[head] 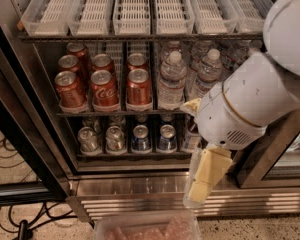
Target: Pick coke can from middle shelf of fridge
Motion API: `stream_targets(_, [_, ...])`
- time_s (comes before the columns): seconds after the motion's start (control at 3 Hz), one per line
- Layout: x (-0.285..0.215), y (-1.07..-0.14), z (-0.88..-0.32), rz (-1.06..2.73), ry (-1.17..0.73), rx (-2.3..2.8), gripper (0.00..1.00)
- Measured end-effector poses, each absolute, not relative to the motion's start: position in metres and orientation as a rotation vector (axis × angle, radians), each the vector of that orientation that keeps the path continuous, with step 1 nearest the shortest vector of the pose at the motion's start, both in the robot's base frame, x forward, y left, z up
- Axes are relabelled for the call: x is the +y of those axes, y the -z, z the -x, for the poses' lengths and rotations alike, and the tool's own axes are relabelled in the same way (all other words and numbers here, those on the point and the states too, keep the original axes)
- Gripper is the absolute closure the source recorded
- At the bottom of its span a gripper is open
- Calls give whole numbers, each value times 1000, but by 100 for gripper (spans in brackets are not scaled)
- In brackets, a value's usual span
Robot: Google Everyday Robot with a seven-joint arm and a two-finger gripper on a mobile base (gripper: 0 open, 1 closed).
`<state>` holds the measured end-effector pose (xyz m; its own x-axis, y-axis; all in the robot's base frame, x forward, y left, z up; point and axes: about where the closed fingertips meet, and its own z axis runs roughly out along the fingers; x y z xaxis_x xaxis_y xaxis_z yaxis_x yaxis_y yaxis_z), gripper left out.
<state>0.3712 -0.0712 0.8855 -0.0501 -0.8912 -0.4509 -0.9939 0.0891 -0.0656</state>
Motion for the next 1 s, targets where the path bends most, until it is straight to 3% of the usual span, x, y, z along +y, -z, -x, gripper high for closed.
stream_targets(0.67, [-35, -851, -360, 1731, -475, 1913, 0])
stream_targets(1.0, [-15, -841, -378, 1640, -437, 1813, 0])
